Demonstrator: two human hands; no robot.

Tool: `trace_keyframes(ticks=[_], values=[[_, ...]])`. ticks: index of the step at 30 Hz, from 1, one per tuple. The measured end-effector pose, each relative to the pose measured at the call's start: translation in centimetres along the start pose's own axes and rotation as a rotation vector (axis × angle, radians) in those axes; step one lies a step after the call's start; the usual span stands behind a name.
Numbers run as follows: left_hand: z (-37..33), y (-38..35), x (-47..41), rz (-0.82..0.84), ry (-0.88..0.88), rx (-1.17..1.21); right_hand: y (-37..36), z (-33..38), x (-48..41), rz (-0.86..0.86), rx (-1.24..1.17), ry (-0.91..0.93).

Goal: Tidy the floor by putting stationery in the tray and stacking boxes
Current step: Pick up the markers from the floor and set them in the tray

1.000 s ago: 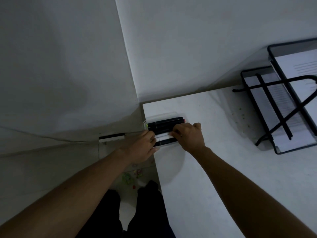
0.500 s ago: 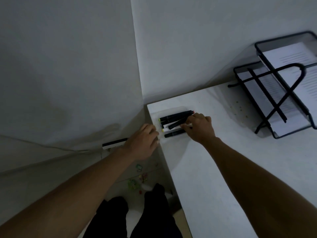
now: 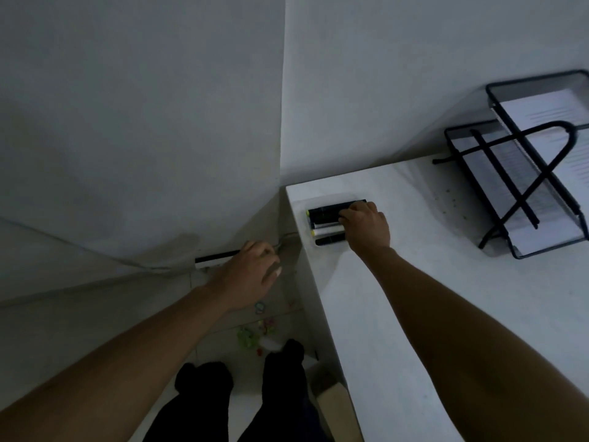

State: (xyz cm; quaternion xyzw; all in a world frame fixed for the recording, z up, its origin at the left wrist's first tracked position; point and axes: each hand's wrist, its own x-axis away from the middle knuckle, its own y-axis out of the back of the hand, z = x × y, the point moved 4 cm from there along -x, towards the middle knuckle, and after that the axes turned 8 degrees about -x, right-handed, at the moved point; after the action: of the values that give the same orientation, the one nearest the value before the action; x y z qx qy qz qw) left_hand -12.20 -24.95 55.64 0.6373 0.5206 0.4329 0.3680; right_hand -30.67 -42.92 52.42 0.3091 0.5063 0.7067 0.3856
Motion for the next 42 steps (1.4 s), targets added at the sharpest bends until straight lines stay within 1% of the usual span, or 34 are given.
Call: trace_keyframes(ticks=[3, 7, 10, 12, 14, 18, 22, 23, 26, 28, 31, 33, 37, 42], values=[[-0.3, 0.2, 0.0, -0.009, 0.026, 0.022, -0.1, 0.4, -0.3, 0.047, 0.018, 0.076], [-0.6, 0.7, -0.2, -0.033, 0.061, 0.039, 0.0, 0.3, -0.2, 0.088, 0.073, 0.113], [-1.0, 1.0, -0.4, -0.044, 0.073, 0.031, -0.2, 0.3, -0.6, 0.212, 0.166, 0.175], [-1.2, 1.1, -0.6, -0.044, 0.079, 0.033, -0.4, 0.3, -0.8, 0.274, 0.185, 0.161], [-1.3, 1.2, -0.8, -0.057, 0.081, 0.031, -0.5, 0.2, -0.6, 0.236, 0.136, 0.133], [-1.4, 1.4, -1.1, -0.072, 0.078, 0.046, -0.4, -0.4, 0.1, 0.110, -0.069, 0.044], [-1.1, 1.5, -1.0, -0.076, 0.076, 0.043, 0.0, -1.0, 0.9, 0.003, -0.124, 0.098], [-1.1, 1.4, -1.0, -0.077, 0.075, 0.041, -0.2, -0.9, 1.0, 0.026, -0.108, 0.111], [-0.7, 1.3, -0.6, -0.064, 0.078, 0.035, -1.7, -0.6, 1.6, 0.263, -0.018, 0.101], [-0.3, 1.2, -0.1, -0.058, 0.091, 0.036, -2.9, -0.6, 1.9, 0.347, 0.012, 0.077], [0.3, 1.1, 0.5, -0.057, 0.110, 0.037, -3.6, -0.6, 2.3, 0.364, -0.034, 0.043], [0.7, 1.2, 0.6, -0.055, 0.123, 0.035, -3.6, -0.6, 2.2, 0.367, -0.017, 0.041], [1.2, 1.2, 0.9, -0.051, 0.148, 0.032, -3.6, -0.8, 2.4, 0.382, 0.041, 0.082], [1.1, 0.9, 1.4, -0.039, 0.136, 0.023, -3.9, -0.9, 2.2, 0.420, 0.023, 0.106]])
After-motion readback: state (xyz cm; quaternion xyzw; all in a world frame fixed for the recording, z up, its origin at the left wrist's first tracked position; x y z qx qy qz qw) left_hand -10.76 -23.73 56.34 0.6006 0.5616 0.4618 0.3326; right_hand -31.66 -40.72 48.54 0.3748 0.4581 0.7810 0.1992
